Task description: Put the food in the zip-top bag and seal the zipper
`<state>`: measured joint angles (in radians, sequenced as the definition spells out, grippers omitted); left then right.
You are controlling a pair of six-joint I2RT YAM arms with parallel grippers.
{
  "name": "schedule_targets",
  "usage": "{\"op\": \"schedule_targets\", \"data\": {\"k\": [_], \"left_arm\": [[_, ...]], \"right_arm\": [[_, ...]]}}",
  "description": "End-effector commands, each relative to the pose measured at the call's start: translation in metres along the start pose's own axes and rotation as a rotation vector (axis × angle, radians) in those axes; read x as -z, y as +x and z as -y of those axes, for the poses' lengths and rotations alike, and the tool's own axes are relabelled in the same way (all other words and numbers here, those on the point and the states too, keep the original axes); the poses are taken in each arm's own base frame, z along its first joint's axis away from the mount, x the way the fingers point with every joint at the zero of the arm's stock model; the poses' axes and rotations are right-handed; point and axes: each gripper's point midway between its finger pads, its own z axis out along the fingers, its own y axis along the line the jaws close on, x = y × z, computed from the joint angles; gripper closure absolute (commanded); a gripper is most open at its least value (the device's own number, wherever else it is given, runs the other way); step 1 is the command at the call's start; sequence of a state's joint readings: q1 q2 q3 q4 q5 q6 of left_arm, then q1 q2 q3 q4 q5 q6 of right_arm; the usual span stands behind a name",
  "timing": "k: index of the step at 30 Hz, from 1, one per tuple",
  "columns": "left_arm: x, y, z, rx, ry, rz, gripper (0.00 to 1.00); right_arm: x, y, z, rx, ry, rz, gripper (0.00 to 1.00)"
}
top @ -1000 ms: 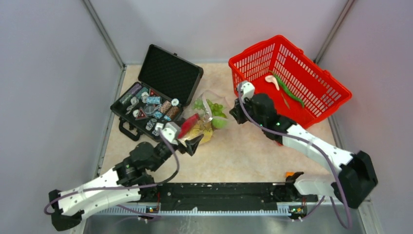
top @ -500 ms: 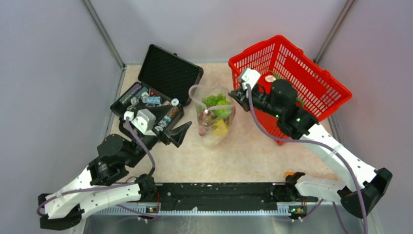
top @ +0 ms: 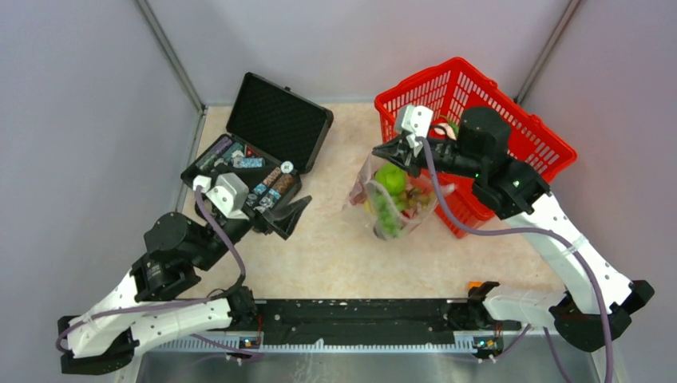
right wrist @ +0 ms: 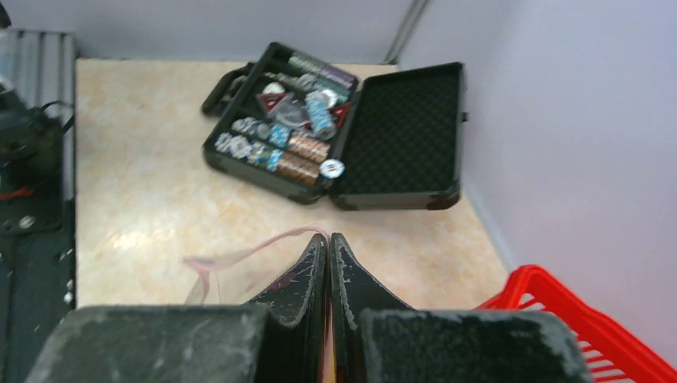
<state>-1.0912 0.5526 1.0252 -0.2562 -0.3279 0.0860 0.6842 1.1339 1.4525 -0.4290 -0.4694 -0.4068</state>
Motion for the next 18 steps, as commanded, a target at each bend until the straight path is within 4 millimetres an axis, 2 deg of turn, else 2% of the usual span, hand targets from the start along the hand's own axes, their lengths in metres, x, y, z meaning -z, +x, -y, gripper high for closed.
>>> {"op": "schedule_targets", "data": {"k": [1, 5, 9, 11, 15, 18], "left_arm": [[-0.006, 0.018, 0.046, -0.088, 0.260, -0.083, 0.01], [-0.011, 0.069, 0.080, -0.128, 0.431, -0.169, 0.01], [-0.015, 0.104, 0.079, -0.173, 0.418, -0.174, 0.01], [-0.015, 0.108, 0.076, -0.193, 0.407, -0.144, 0.01], [-0.016, 0.101, 0.060, -0.237, 0.325, -0.086, 0.01], [-0.016, 0.084, 0.050, -0.246, 0.276, -0.045, 0.01]], "right_arm": [[0.009, -0.008, -0.031, 0.042, -0.156, 0.062, 1.00], [0.009, 0.007, -0.052, 0.009, -0.236, 0.073, 1.00], [0.004, 0.024, -0.066, 0.000, -0.300, 0.068, 1.00], [0.002, 0.031, -0.068, 0.008, -0.309, 0.060, 1.00], [-0.005, 0.040, -0.070, 0.042, -0.351, 0.043, 1.00], [-0.011, 0.040, -0.067, 0.066, -0.365, 0.044, 1.00]]}}
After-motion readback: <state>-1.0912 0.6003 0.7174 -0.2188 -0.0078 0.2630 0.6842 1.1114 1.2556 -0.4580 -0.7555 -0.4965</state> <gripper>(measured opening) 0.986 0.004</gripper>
